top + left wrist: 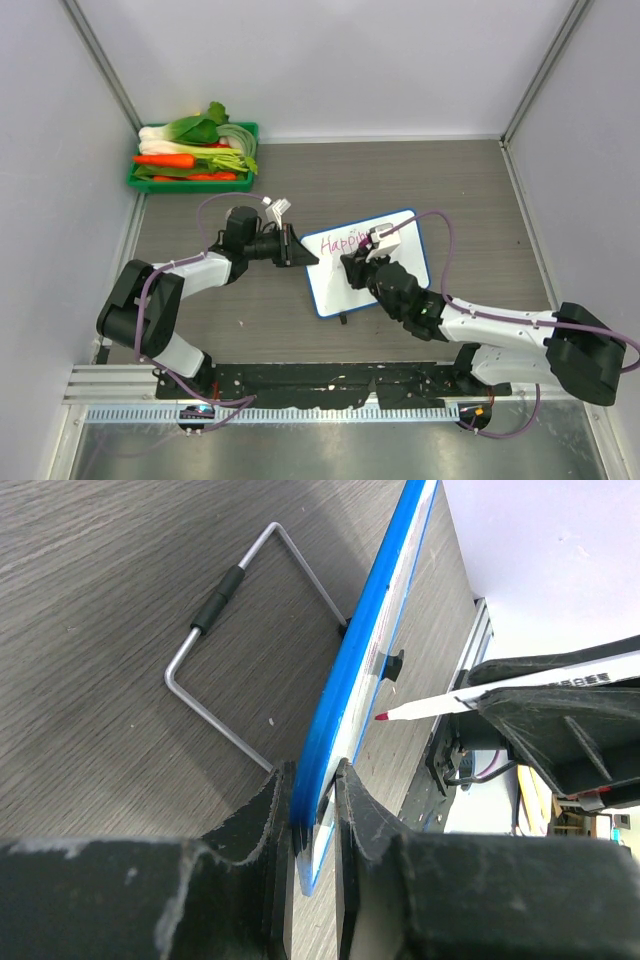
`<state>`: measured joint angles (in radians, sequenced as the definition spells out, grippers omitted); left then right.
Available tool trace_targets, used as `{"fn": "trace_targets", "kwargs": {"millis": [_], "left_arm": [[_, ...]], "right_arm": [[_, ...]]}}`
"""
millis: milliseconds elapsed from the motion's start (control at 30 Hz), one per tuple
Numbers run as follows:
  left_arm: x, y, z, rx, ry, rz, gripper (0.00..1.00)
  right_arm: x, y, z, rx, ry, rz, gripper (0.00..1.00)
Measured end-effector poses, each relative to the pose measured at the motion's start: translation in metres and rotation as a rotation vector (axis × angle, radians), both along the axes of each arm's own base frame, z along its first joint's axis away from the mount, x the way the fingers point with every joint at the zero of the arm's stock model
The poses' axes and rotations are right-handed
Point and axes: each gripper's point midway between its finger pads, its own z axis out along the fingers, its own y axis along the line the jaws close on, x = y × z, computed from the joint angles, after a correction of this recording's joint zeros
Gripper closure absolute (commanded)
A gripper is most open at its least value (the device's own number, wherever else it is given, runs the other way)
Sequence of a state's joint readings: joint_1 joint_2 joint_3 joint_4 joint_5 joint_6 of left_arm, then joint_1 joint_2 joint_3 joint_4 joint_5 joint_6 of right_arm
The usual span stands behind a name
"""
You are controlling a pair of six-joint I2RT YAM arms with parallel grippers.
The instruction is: Write a sentence on the whiteboard
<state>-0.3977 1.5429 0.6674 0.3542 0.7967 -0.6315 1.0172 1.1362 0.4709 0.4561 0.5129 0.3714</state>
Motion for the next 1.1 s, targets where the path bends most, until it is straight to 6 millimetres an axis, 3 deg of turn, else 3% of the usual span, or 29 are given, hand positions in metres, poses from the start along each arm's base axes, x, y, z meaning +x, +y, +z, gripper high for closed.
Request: {"fn": "trace_targets", "kwargs": {"millis": [200, 1100], "left_arm": [[0.000, 0.000, 0.000, 0.000, 0.001, 0.000, 1.00], [0.000, 0.000, -0.001, 0.000, 0.003, 0.000, 1.00]], "right_arm": [[0.001, 0.002, -0.013, -0.034, 0.017, -0.001, 0.99], [-0.007, 0.008, -0.021, -0.035, 0.059, 0.045, 0.99]]}}
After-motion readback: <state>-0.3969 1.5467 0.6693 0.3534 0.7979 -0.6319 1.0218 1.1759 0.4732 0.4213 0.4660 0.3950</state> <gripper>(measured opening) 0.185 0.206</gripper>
